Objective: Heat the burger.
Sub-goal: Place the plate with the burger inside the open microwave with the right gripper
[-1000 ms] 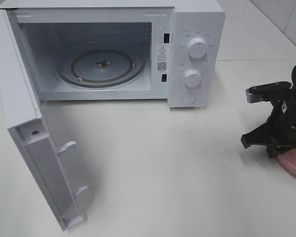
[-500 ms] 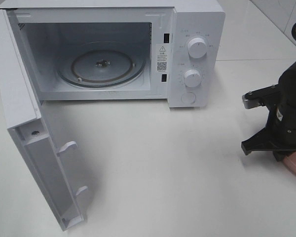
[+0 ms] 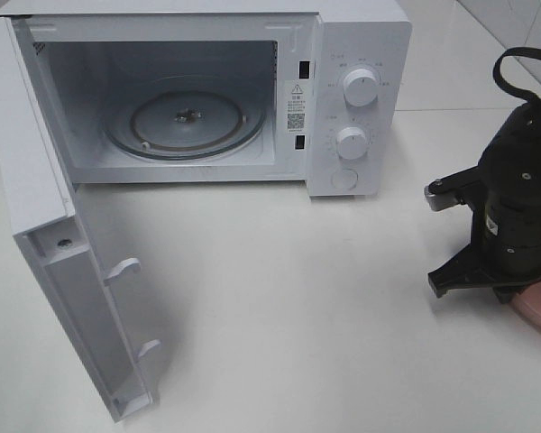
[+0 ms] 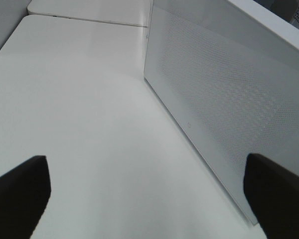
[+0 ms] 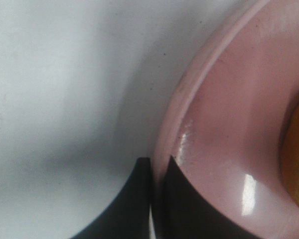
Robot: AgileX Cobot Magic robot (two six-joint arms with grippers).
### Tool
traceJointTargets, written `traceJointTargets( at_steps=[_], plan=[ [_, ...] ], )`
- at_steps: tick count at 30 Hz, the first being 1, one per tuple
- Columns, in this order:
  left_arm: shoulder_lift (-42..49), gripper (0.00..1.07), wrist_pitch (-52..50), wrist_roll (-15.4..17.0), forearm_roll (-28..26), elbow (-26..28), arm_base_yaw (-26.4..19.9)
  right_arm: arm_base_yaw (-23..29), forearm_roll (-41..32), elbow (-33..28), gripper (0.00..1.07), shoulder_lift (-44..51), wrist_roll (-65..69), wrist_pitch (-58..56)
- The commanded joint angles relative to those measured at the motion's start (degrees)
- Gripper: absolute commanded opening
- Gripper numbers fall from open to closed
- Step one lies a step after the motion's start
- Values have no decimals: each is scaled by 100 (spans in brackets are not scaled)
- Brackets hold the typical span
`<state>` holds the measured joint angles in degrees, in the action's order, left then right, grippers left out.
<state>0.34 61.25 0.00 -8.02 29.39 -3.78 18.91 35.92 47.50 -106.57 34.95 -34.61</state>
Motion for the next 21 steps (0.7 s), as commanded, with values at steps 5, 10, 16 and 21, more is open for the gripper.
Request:
traceJointTargets(
  at_steps=[5, 10, 16, 21],
  plan=[
    [92, 98, -46, 0, -6, 0, -29, 275, 344, -17, 0, -11, 206, -424],
    [92, 98, -46, 0, -6, 0, -29, 372, 395, -17, 0, -11, 235, -556],
    [92, 98, -46, 0, -6, 0, -29, 636, 430, -17, 0, -11, 235, -785],
    [92, 98, -46, 0, -6, 0, -29, 773, 424, -17, 0, 92, 241, -848]
  ],
)
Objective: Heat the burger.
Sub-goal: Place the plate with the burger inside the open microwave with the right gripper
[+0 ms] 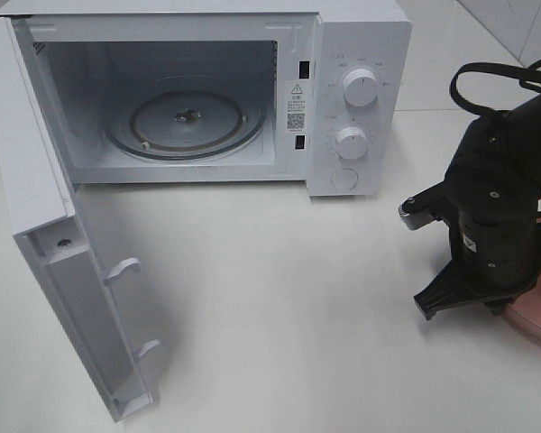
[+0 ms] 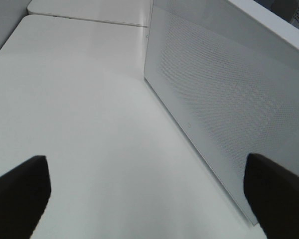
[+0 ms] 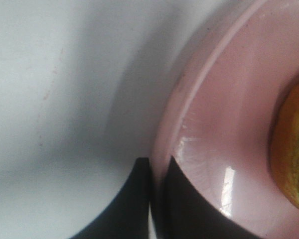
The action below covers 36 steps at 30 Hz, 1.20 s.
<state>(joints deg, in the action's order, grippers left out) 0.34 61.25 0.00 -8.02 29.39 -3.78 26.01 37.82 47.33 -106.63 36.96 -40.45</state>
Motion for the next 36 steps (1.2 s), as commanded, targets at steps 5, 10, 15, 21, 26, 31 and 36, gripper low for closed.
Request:
traceJointTargets(
  at_steps=[5, 10, 15, 21, 26, 31, 36],
  plan=[
    [92, 98, -46, 0, -6, 0, -29, 166, 401, 0, 0, 476, 97, -424],
    [92, 98, -46, 0, -6, 0, -29, 166, 470, 0, 0, 733, 97, -682],
    [92, 98, -46, 0, -6, 0, -29, 166, 487, -34, 0, 882, 97, -819],
    [92, 98, -46, 0, -6, 0, -29, 327, 487, -384, 0, 1301, 92, -848],
    [92, 98, -46, 0, -6, 0, -29, 367, 441, -647, 0, 1599, 126, -859],
    [92, 98, -46, 0, -6, 0, -29, 367, 435, -877, 0, 1879, 126, -928],
    [92, 98, -46, 0, -6, 0, -29, 367, 361, -1106, 0, 2126, 132, -957]
  ],
)
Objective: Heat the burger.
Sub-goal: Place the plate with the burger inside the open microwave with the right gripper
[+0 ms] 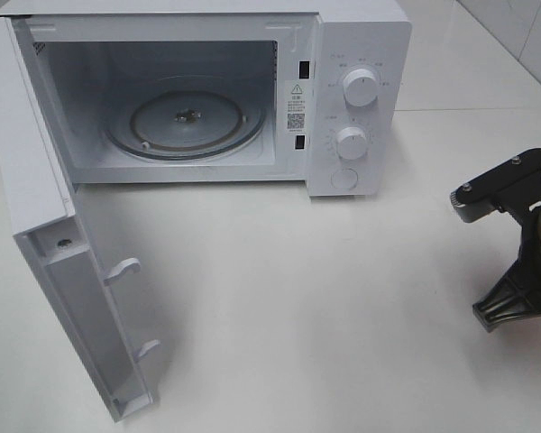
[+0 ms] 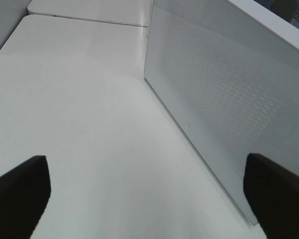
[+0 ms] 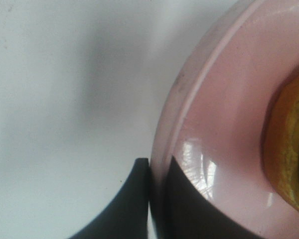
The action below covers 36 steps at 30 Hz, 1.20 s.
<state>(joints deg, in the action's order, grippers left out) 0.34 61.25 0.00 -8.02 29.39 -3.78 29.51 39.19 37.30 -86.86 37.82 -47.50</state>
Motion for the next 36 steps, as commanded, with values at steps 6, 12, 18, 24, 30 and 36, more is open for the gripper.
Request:
traceJointTargets(
  at_steps=[6, 12, 18, 24, 30, 36],
  plan=[
    [92, 98, -46, 0, -6, 0, -29, 17, 86, -321, 0, 493, 57, -304],
    [92, 98, -46, 0, -6, 0, -29, 17, -34, -498, 0, 762, 57, -418],
    [92, 98, -46, 0, -6, 0, -29, 292, -11, -498, 0, 922, 57, -567],
    [92, 98, -46, 0, -6, 0, -29, 808, 57, -498, 0, 951, 57, -745],
    [92, 98, -46, 0, -6, 0, -29, 1152, 97, -498, 0, 951, 57, -739],
    [92, 98, -46, 0, -6, 0, -29, 1644, 97, -498, 0, 951, 57, -739]
  ],
)
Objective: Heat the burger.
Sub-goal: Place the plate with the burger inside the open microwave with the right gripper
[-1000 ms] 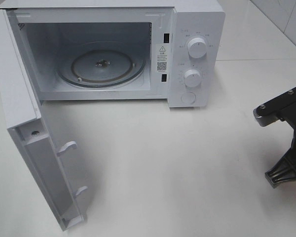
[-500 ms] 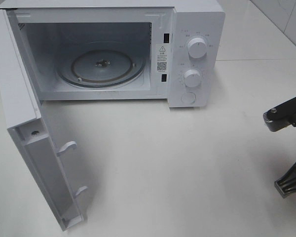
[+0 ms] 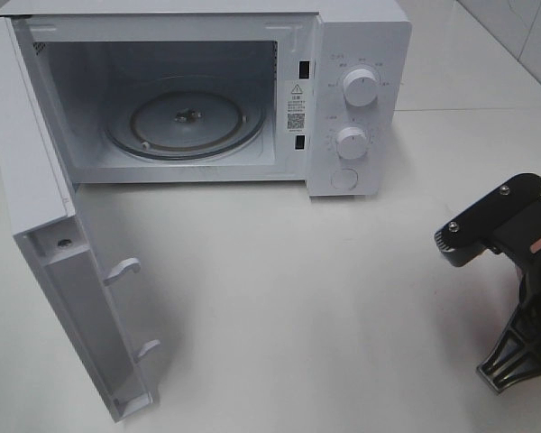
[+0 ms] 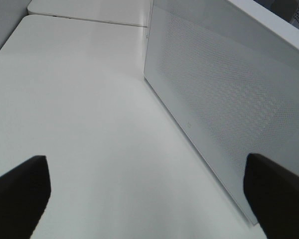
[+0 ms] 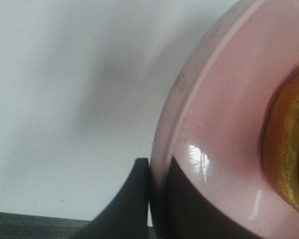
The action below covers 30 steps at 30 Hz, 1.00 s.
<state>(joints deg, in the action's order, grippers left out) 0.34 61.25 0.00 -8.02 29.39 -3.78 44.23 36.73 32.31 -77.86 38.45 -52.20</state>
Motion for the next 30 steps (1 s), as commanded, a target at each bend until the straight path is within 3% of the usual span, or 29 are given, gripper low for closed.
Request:
traceJointTargets(
  at_steps=[1, 30],
  plan=[
    [92, 98, -46, 0, -6, 0, -29, 321, 344, 0, 0, 52, -6, -275],
    [92, 98, -46, 0, -6, 0, -29, 2005, 636, 0, 0, 52, -315, -567]
  ],
)
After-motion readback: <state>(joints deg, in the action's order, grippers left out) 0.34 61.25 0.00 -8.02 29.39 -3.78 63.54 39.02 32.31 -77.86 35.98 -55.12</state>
